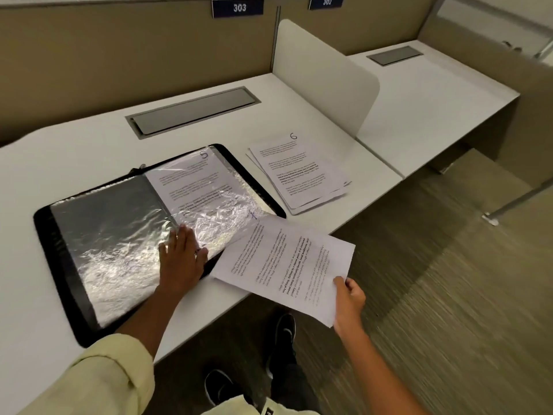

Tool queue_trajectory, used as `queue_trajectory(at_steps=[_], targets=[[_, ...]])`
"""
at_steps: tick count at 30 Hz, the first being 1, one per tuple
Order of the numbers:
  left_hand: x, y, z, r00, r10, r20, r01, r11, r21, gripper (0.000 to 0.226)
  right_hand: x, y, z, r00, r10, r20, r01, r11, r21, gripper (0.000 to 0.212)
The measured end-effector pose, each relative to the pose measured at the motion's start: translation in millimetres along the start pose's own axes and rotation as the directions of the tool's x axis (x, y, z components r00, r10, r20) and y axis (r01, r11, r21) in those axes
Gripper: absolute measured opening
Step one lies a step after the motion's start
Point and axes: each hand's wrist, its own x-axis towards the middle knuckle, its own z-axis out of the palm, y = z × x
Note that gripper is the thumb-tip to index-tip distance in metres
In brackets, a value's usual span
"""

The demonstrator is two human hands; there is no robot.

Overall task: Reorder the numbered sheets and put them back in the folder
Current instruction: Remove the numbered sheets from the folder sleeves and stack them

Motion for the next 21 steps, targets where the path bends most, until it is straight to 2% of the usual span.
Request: queue_trajectory(at_steps=[4,13,21], targets=[[6.2,6.3,1.7,0.999,0.029,-0.015,-0.028,0.998,0.05,0.069,8.1,-7.8,-20.3,1.0,0.031,-0.007,-0.03,0.999,0.046,0.01],[32.4,28.7,3.6,0.998,0.06,-0.018,-0.06,0.998,-0.01,0.066,22.1,-21.4,-43.5,0.992,0.123,-0.01,-0.118,0.969,0.217,0.001],[61.6,56.9,8.6,0.998,0.058,0.035,-0.055,0.994,-0.094,0.066,42.8,-38.1,-59.2,0.988,0.118,-0.097,-0.084,0.952,0.294,0.042]])
